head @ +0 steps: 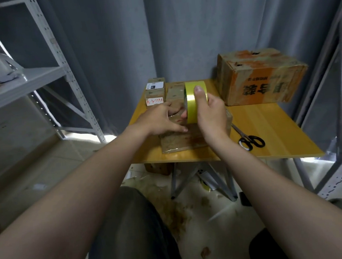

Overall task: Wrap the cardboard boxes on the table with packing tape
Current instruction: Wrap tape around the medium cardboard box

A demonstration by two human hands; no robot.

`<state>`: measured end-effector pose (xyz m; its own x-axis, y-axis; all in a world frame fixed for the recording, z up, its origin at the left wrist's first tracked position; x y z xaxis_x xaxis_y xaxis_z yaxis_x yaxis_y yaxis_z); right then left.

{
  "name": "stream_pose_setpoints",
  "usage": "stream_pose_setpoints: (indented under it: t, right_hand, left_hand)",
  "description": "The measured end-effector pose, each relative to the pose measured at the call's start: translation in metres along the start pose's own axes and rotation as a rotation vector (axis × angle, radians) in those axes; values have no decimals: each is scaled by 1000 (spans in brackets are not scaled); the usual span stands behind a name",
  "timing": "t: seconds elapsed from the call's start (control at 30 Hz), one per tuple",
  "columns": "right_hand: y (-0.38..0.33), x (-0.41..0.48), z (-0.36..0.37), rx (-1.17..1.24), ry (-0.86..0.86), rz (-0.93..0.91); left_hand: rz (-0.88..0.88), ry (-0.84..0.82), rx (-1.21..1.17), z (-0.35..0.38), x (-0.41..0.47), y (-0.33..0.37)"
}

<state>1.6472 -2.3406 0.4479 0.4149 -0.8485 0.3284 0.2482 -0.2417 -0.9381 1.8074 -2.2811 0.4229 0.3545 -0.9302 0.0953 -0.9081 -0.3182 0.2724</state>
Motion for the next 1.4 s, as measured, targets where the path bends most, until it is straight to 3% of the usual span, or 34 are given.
stream_pose_setpoints:
  t: [0.63, 1.0, 1.4]
  right_hand:
    - [25, -59, -27, -35, -107, 316]
    - [69, -80, -38, -78, -91, 406]
    - [59, -79, -34, -75, -138, 396]
  left_hand:
    - [-92, 0, 75, 1, 5, -5]
    - [-100, -8, 28, 5, 9, -11]
    - [-57, -90, 69, 9, 12, -19]
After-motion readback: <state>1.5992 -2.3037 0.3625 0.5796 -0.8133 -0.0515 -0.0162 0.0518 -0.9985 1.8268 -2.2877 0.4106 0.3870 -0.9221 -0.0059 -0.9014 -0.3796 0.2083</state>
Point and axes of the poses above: each hand's wrist, its own x-axis towards the middle knuckle, its own z-axis out of the palm, y = z × x, the point moved 9 cm from there along x, towards the middle knuckle, and after that the axes turned 10 degrees about x, right-handed, at the moved point
